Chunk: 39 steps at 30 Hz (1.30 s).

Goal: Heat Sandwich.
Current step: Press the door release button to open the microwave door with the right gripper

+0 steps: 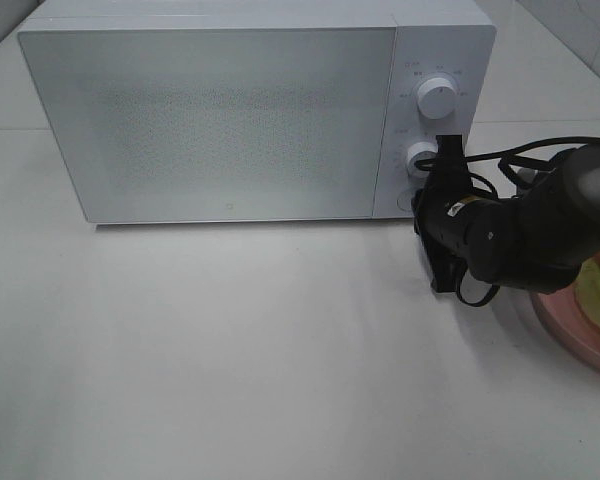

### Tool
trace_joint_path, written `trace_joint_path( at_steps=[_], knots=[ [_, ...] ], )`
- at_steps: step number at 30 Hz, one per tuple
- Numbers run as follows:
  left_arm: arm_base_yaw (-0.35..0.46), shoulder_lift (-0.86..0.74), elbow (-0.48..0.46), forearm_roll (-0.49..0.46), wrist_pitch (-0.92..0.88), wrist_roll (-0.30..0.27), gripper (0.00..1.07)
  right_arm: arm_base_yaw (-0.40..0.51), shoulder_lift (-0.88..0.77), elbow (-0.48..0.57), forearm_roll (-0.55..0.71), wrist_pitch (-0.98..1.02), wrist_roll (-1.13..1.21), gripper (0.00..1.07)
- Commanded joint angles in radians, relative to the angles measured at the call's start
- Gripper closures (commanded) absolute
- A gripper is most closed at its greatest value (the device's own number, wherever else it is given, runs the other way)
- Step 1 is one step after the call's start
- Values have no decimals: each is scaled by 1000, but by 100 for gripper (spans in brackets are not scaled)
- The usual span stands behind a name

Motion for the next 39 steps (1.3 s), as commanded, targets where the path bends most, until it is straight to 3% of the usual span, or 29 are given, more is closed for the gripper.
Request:
trace_joint_path(
  at_steps=[1, 14, 29, 39],
  knots=[
    [-1, -28, 2, -4, -9, -3, 3, -17, 0, -17, 0, -17, -14, 107],
    [-1, -28, 2, -5, -9, -3, 3, -15, -5, -29, -85, -61, 102, 107],
    [-1, -28, 2, -6, -9, -3, 3, -28, 76, -132, -70, -302, 77, 107],
    [-1, -28, 2, -6, -9, -3, 3, -28, 76, -132, -72, -284, 76, 107]
  ],
)
